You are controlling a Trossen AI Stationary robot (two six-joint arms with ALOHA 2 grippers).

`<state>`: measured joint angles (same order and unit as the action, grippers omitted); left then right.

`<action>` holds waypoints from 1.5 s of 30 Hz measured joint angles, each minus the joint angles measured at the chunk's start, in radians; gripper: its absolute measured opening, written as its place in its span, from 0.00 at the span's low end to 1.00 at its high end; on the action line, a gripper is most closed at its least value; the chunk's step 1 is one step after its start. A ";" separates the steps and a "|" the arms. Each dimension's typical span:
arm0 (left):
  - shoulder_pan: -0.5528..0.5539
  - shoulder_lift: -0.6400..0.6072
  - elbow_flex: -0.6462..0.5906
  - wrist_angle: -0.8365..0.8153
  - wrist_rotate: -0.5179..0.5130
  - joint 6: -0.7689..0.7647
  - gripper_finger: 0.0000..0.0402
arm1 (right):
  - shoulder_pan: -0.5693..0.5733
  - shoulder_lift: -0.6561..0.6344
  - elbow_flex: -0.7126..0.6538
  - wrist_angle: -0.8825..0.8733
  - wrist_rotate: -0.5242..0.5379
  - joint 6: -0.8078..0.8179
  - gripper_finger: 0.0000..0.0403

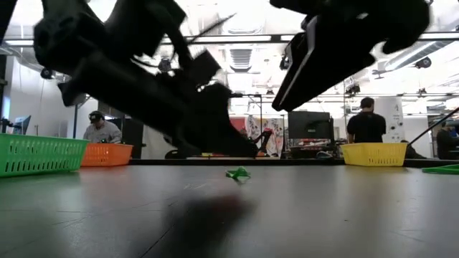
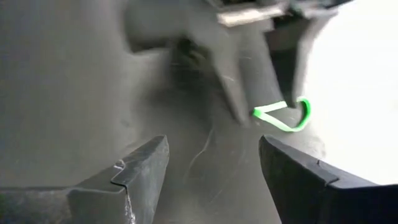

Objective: Sort rubber bands into baskets
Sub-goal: Put the bottom right green rubber band into the orange bin

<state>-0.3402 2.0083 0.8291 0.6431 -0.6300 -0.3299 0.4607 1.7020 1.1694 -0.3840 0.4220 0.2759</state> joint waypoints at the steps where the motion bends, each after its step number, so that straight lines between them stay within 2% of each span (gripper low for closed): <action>1: 0.004 0.010 0.007 -0.025 -0.013 -0.018 0.56 | 0.006 0.000 0.000 0.000 0.000 -0.007 0.60; 4: 0.020 0.041 0.021 -0.068 -0.032 -0.072 0.53 | 0.021 0.000 -0.003 0.004 0.000 -0.013 0.59; 8: 0.039 0.065 0.030 -0.058 -0.022 -0.090 0.43 | 0.035 0.002 -0.017 -0.001 -0.001 -0.014 0.59; 13: 0.070 0.069 0.029 -0.078 -0.017 -0.159 0.21 | 0.038 0.002 -0.033 -0.001 0.000 0.011 0.59; 16: 0.080 0.046 0.029 -0.130 -0.014 -0.166 0.05 | 0.039 0.002 -0.047 -0.004 0.000 0.047 0.59; 17: 0.083 0.032 0.029 -0.156 -0.009 -0.159 0.03 | 0.042 0.002 -0.051 -0.003 0.000 0.059 0.59; 20: 0.092 -0.039 0.023 -0.269 -0.012 -0.116 0.02 | 0.055 -0.003 -0.067 0.000 0.001 0.098 0.59; 24: 0.126 -0.189 0.024 -0.439 -0.044 -0.057 0.00 | 0.074 0.004 -0.099 0.053 0.058 0.181 0.59; 32: 0.287 -0.493 0.013 -0.841 -0.043 -0.002 0.00 | 0.134 0.034 -0.167 0.190 0.078 0.373 0.59; 39: 0.570 -0.689 0.012 -1.145 -0.036 0.070 0.00 | 0.191 0.097 -0.190 0.311 0.102 0.501 0.59; 45: 0.880 -0.780 0.012 -1.216 0.039 0.165 0.00 | 0.217 0.141 -0.189 0.322 0.112 0.600 0.59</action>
<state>0.5395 1.2283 0.8406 -0.5731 -0.5914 -0.1649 0.6778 1.8429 0.9805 -0.0622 0.5340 0.8757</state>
